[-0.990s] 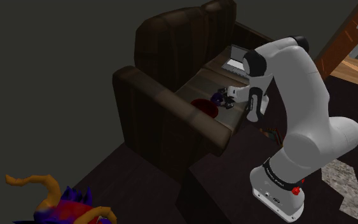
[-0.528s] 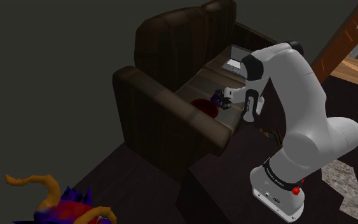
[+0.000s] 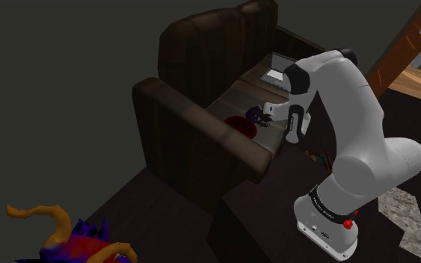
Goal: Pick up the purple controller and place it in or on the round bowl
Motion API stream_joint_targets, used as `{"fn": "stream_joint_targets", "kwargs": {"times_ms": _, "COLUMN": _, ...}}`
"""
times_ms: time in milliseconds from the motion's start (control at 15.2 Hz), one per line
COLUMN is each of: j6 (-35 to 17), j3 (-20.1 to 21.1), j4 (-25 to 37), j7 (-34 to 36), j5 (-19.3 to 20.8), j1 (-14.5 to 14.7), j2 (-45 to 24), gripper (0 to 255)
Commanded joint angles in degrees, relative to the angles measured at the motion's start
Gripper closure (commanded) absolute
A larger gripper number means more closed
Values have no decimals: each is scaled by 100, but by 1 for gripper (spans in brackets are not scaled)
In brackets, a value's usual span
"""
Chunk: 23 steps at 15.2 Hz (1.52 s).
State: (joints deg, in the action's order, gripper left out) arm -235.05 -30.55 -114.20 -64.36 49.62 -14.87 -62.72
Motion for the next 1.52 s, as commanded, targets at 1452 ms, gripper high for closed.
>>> {"fn": "stream_joint_targets", "kwargs": {"times_ms": 1452, "j6": 314, "j3": -431, "j4": -661, "j7": 561, "j5": 933, "j1": 250, "j2": 1277, "gripper": 255}}
